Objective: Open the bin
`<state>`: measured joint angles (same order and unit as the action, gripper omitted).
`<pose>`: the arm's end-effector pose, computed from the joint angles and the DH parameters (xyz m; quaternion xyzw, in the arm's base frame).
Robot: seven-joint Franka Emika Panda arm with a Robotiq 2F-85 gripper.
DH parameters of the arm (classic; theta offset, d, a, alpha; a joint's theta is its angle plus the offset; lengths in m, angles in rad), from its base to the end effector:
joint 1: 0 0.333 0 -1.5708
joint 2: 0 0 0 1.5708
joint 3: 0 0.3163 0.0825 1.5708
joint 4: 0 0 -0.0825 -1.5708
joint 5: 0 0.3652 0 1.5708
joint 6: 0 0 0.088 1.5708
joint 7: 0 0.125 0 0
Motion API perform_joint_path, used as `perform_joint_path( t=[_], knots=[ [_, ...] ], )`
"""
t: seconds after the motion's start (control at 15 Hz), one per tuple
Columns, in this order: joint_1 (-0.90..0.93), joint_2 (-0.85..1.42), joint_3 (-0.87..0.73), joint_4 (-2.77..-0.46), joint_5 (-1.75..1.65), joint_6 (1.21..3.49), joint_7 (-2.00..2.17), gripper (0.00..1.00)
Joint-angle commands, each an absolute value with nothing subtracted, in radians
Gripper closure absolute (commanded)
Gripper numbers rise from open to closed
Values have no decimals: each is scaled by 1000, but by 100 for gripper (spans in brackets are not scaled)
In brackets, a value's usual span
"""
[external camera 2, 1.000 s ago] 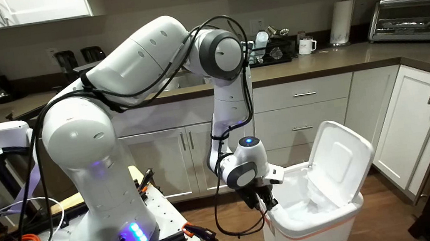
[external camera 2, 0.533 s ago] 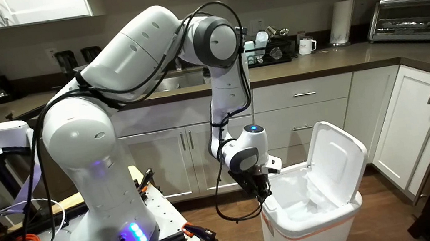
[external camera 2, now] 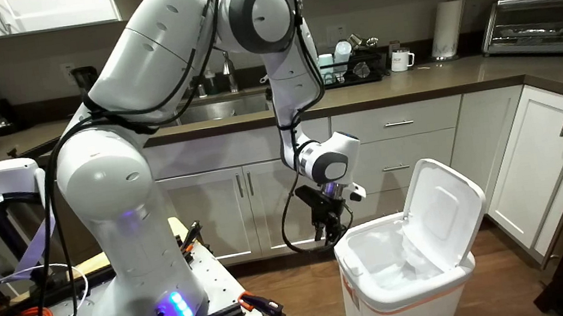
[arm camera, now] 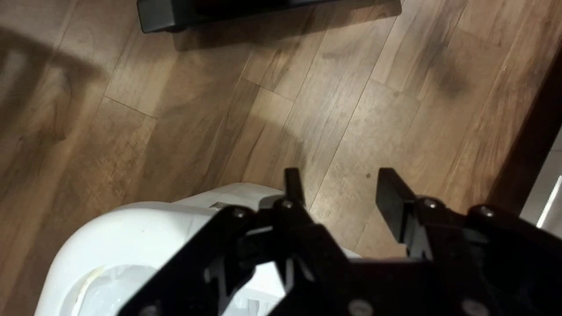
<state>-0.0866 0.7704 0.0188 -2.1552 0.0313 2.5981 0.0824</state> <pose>0.4805 -0.0314 0.0169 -0.9824 0.0901 0.1631 0.0115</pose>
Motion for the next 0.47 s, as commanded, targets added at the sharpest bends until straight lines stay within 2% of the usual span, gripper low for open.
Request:
perform_joint_path(
  t=[0.0, 0.07, 0.13, 0.2, 0.27, 0.33, 0.4],
  knots=[
    [-50, 688, 2, -2169, 37, 2477, 79, 20],
    [-42, 675, 0, -2167, 35, 2454, 81, 13],
    [-37, 561, -40, -2192, 11, 2303, 96, 7],
    [-29, 543, -50, -2185, 3, 2247, 102, 2],
    [-25, 511, -64, -2173, -10, 2166, 96, 1],
    [-32, 615, -40, -2147, 25, 2283, 83, 13],
    [-33, 573, -51, -2145, 16, 2218, 84, 6]
  ],
)
